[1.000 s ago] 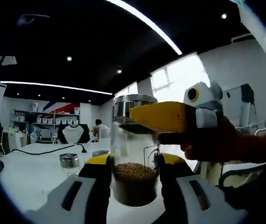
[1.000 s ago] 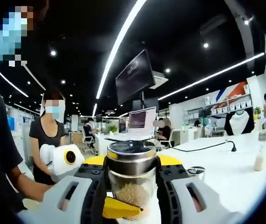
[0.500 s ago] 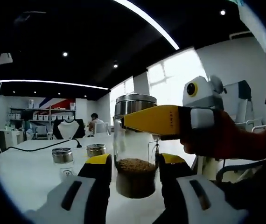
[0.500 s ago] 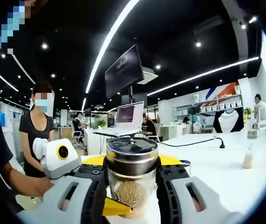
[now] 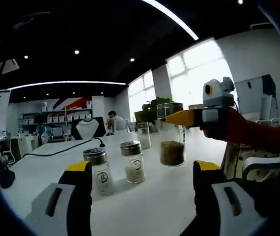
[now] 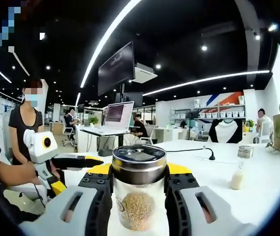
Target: Rotate the seasoning bottle until the label or dispensing opening points toward the visible target arrow and the bottle remains upright within the marked orientation range
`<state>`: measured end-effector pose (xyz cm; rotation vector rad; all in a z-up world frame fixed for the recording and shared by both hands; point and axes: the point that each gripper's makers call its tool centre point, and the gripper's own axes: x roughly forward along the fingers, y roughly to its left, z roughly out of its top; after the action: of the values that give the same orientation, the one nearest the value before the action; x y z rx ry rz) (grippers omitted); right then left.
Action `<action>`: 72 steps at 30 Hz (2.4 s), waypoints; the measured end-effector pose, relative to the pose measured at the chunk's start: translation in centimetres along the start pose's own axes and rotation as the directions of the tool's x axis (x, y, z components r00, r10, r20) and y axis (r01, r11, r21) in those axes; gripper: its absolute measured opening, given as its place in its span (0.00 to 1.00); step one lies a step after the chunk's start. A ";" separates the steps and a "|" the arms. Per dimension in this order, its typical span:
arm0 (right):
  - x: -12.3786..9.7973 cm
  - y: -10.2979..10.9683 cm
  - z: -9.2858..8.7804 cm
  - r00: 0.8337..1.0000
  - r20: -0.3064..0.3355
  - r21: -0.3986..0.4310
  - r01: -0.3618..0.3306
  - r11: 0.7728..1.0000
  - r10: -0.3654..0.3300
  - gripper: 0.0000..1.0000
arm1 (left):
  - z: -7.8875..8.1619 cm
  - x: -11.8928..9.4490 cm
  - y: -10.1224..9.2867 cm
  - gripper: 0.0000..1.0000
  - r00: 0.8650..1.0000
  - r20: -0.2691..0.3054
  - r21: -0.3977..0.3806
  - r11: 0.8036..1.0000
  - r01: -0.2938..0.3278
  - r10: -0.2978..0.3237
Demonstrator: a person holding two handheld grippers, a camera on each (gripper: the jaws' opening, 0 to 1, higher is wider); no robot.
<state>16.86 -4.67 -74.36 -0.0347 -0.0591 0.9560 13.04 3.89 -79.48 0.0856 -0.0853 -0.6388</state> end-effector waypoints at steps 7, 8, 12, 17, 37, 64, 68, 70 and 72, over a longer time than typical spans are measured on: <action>0.0 -2.6 -0.8 0.999 -0.039 -0.021 0.010 1.000 -0.011 0.39 | -0.9 -0.3 1.3 1.00 0.998 -0.044 -0.029 0.999 -0.037 0.036; 0.0 -2.8 -1.0 0.999 -0.045 -0.029 0.004 1.000 -0.006 0.39 | -1.0 -0.3 1.4 1.00 0.998 -0.048 -0.033 0.999 -0.037 0.036; 0.3 -3.8 -1.7 0.998 -0.062 -0.040 -0.008 0.999 0.005 0.39 | -1.2 -0.4 1.5 1.00 0.997 -0.061 -0.049 0.998 -0.041 0.038; 0.8 -4.8 -2.8 0.997 -0.075 -0.005 -0.026 1.000 0.026 0.39 | -1.5 -0.3 1.5 1.00 0.997 -0.072 -0.042 0.998 -0.038 0.035; 1.2 -5.8 -4.1 0.998 -0.061 0.016 -0.004 1.000 0.005 0.39 | -2.8 0.3 1.5 1.00 0.994 -0.108 -0.040 0.999 -0.028 0.023; 1.8 -5.9 -4.2 0.998 -0.056 0.009 -0.005 1.000 0.005 0.39 | -2.4 0.2 1.4 1.00 0.995 -0.100 -0.039 0.999 -0.032 0.028; 1.8 -6.2 -4.1 0.999 -0.046 0.006 0.022 1.000 -0.022 0.40 | -2.1 0.1 1.4 1.00 0.995 -0.095 -0.037 0.999 -0.035 0.031; 1.8 -6.2 -4.1 0.999 -0.047 -0.005 0.017 1.000 -0.017 0.42 | -2.0 0.0 1.4 1.00 0.995 -0.092 -0.034 0.999 -0.036 0.033; 1.8 -5.9 -4.9 0.995 -0.098 -0.019 -0.012 1.000 0.010 0.58 | -1.9 -0.1 1.4 1.00 0.995 -0.089 -0.034 0.999 -0.037 0.034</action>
<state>23.00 -6.61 -78.81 -0.0996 0.0226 0.9635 14.02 5.12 -81.24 0.0777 0.0103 -0.5999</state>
